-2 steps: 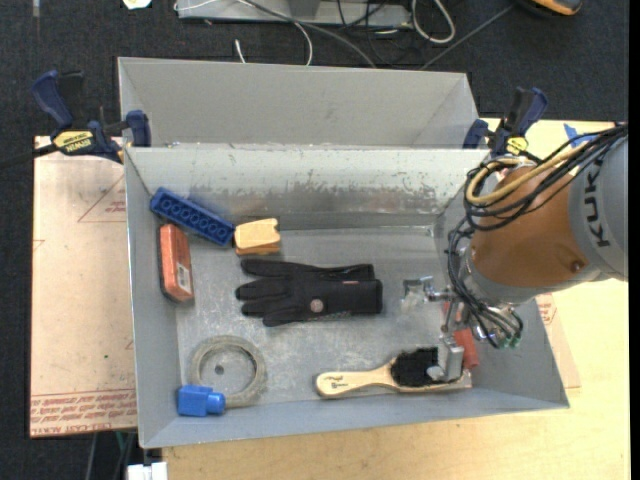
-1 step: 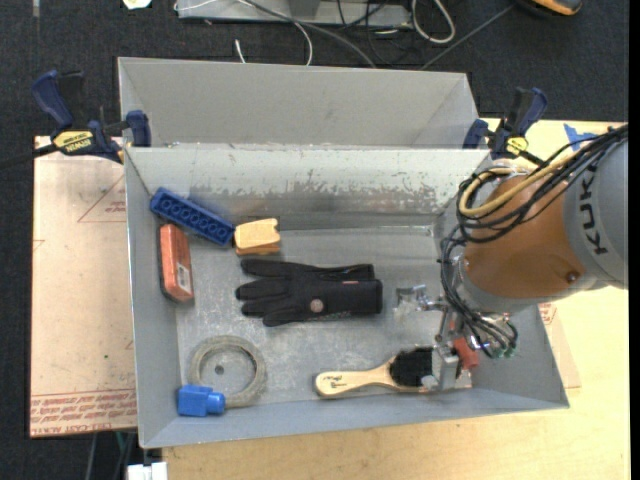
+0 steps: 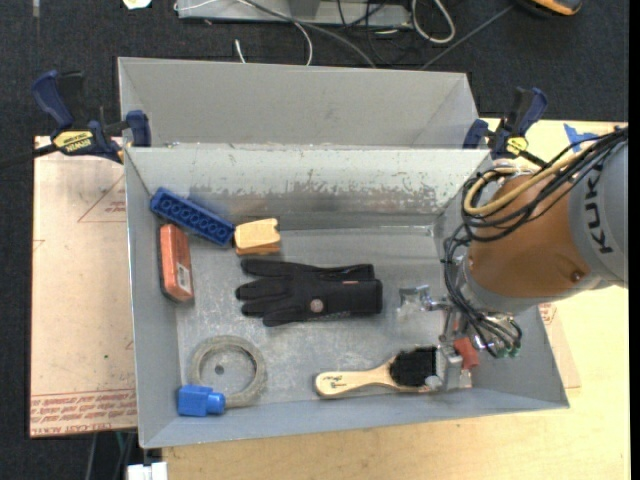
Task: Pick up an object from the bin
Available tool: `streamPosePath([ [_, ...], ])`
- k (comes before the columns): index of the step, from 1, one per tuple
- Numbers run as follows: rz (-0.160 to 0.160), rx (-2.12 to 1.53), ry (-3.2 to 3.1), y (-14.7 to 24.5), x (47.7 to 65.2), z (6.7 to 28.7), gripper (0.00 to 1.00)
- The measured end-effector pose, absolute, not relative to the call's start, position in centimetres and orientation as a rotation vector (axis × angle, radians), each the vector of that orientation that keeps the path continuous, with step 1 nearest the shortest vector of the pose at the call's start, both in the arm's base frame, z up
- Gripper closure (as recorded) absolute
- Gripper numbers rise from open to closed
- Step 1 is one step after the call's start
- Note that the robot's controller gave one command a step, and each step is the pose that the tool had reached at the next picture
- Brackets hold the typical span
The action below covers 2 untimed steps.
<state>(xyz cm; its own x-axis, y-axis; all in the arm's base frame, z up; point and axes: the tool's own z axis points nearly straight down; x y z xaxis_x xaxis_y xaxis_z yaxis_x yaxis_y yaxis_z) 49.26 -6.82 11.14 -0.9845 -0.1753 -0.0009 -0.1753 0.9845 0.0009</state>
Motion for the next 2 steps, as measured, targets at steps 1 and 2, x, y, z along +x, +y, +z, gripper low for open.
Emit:
streamPosePath([
  [1,0.002,-0.189,3.119,-8.09,48.92,7.18,0.00],
  [2,-0.002,-0.257,3.110,-7.86,48.51,7.33,1.00],
])
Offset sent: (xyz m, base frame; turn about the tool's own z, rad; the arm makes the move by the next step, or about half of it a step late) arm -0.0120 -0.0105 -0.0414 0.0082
